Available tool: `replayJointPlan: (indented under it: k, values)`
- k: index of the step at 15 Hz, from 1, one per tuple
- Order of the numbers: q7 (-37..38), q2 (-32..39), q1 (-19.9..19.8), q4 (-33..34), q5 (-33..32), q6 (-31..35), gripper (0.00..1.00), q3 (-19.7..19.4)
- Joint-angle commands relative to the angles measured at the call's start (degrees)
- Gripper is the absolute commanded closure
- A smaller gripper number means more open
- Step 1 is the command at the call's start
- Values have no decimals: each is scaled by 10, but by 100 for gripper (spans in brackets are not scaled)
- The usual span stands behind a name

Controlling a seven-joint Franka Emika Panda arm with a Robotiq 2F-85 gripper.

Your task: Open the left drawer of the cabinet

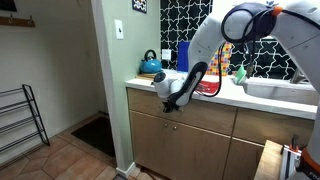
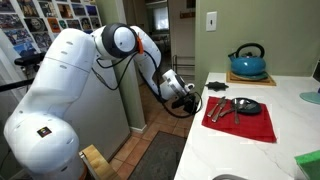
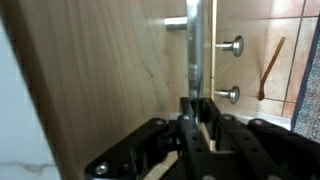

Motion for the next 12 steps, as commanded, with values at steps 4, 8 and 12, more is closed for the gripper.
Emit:
replayJointPlan:
  k: [4, 8, 12]
  values:
    - [-81, -29, -19, -28, 23, 29, 96, 44]
    - [-152, -44, -38, -32, 75, 9, 96, 79]
    - [-234, -48, -58, -31, 159, -4, 96, 112]
